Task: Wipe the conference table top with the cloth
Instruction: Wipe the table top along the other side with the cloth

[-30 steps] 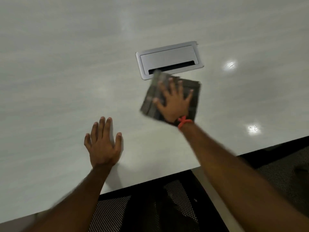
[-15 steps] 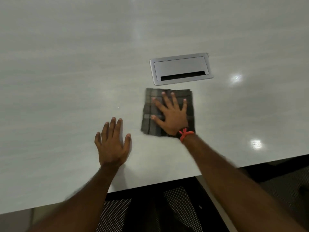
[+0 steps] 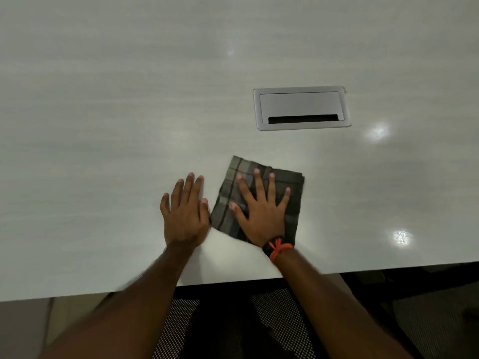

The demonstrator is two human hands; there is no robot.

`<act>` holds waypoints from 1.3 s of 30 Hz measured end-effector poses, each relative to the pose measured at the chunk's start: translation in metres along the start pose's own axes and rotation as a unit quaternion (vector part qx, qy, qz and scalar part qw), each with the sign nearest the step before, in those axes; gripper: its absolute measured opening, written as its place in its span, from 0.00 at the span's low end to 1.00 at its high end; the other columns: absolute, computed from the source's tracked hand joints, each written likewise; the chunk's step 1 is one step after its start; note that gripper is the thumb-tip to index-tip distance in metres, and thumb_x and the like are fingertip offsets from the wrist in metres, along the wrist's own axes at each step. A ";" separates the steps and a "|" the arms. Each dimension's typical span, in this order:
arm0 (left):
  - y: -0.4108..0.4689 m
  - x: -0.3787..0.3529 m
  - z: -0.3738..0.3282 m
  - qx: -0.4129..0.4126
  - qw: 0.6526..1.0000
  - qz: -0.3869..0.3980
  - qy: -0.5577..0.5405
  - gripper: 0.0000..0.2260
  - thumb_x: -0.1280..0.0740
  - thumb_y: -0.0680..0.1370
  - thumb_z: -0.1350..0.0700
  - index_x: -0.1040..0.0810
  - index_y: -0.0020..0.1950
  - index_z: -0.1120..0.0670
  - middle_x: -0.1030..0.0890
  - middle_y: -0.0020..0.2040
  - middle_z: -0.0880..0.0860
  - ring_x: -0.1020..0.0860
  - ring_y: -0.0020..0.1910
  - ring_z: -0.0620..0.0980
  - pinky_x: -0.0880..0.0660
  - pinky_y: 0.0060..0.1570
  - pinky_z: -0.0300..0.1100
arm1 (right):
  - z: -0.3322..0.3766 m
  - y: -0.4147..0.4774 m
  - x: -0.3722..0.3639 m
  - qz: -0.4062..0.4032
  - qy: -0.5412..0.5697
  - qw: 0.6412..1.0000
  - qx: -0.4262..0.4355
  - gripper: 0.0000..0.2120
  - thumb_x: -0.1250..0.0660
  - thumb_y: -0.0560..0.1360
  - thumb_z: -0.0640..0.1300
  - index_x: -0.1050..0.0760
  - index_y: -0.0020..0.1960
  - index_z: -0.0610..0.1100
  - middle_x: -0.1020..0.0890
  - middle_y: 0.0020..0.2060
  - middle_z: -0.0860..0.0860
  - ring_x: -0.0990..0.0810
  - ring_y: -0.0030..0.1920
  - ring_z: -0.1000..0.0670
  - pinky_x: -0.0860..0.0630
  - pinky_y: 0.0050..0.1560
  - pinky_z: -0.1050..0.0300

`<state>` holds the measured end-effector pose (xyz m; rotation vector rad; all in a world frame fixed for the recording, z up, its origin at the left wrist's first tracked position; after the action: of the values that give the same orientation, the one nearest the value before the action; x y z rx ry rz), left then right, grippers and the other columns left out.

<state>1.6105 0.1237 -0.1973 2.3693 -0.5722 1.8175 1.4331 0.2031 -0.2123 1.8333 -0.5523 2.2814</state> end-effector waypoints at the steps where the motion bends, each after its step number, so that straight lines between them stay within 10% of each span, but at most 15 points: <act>1: 0.000 -0.001 0.001 0.004 1.000 -0.002 -0.002 0.26 0.50 0.82 0.47 0.46 0.81 0.47 0.44 0.81 0.47 0.47 0.79 0.48 0.48 0.76 0.57 | -0.002 -0.006 0.000 -0.002 -0.001 1.000 0.003 0.34 0.53 0.79 0.71 0.53 0.82 0.62 0.54 0.83 0.50 0.56 0.82 0.37 0.58 0.72 0.21; 12: -0.001 -0.003 0.004 0.026 0.999 -0.021 0.008 0.28 0.49 0.83 0.48 0.49 0.81 0.56 0.46 0.81 0.54 0.47 0.80 0.52 0.49 0.77 0.53 | 0.040 0.172 0.025 0.000 0.023 0.996 -0.081 0.35 0.55 0.79 0.72 0.56 0.82 0.61 0.55 0.83 0.51 0.61 0.82 0.38 0.62 0.70 0.20; 20: 0.009 0.016 0.023 -0.020 1.000 -0.011 0.017 0.27 0.46 0.82 0.48 0.40 0.79 0.57 0.37 0.78 0.55 0.36 0.76 0.54 0.37 0.70 0.54 | 0.036 0.094 0.016 0.002 0.010 0.998 -0.061 0.36 0.52 0.78 0.72 0.55 0.82 0.62 0.54 0.83 0.51 0.58 0.82 0.40 0.61 0.73 0.22; 27: 0.032 0.032 0.092 0.029 0.998 -0.014 0.057 0.32 0.52 0.82 0.38 0.50 0.82 0.51 0.49 0.82 0.55 0.50 0.80 0.54 0.48 0.76 0.59 | 0.050 0.185 0.031 -0.030 0.030 0.986 -0.160 0.36 0.53 0.79 0.70 0.55 0.83 0.59 0.55 0.83 0.47 0.60 0.81 0.37 0.61 0.73 0.22; 33: 0.030 0.034 0.093 0.037 0.997 -0.058 0.038 0.31 0.49 0.82 0.43 0.48 0.81 0.57 0.43 0.80 0.55 0.46 0.80 0.53 0.46 0.75 0.58 | 0.137 0.157 0.011 0.024 -0.018 0.993 0.116 0.35 0.51 0.79 0.72 0.54 0.82 0.64 0.54 0.83 0.52 0.57 0.82 0.41 0.60 0.74 0.24; 39: 0.032 0.034 0.092 0.033 0.996 -0.061 0.054 0.31 0.49 0.82 0.43 0.48 0.81 0.58 0.44 0.81 0.56 0.46 0.80 0.53 0.48 0.76 0.56 | 0.011 0.187 0.036 -0.047 0.034 0.977 -0.205 0.35 0.54 0.78 0.70 0.51 0.82 0.61 0.53 0.83 0.49 0.57 0.82 0.38 0.59 0.73 0.23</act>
<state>1.6907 0.0586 -0.1960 2.2735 -0.3521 1.9243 1.3689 0.0239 -0.2098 1.5427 -0.8328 1.9768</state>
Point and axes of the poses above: each hand's wrist, its own y-axis towards the middle knuckle, its own x-axis out of the back of the hand, z = x × y, the point moved 7 cm from there along y, towards the middle knuckle
